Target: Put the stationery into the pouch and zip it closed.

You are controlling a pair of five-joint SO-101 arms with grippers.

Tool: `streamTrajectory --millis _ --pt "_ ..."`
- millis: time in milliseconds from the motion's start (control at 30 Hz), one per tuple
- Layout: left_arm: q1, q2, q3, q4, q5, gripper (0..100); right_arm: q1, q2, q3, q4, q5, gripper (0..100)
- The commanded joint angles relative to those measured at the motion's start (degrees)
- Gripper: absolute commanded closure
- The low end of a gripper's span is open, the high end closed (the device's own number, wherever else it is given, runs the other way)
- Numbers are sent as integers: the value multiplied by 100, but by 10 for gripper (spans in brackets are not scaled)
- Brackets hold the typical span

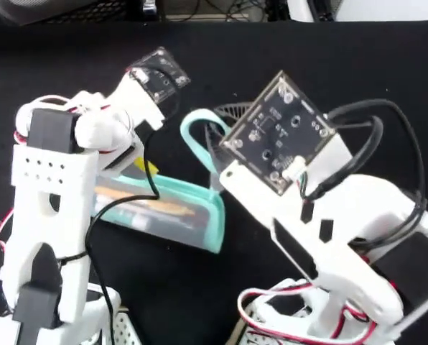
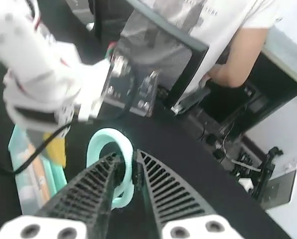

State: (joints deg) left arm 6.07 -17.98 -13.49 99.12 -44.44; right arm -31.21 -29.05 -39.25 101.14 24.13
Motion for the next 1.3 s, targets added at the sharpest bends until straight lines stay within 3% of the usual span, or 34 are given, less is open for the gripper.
streamTrajectory --millis 0,433,867,1000,1267 --pt "127 44 -593 114 -396 661 -88 -497 488 -26 -35 986" --pt "180 114 409 -26 -2426 661 -88 -1868 2114 -26 -44 986" --pt "435 44 1121 -369 -2892 662 -114 -2738 2993 -26 -44 986" --pt "453 44 1103 -396 -2875 667 -695 -3020 3231 -18 -44 986" --pt "251 44 1411 -448 -3182 791 -932 -3433 3969 -35 -53 986"
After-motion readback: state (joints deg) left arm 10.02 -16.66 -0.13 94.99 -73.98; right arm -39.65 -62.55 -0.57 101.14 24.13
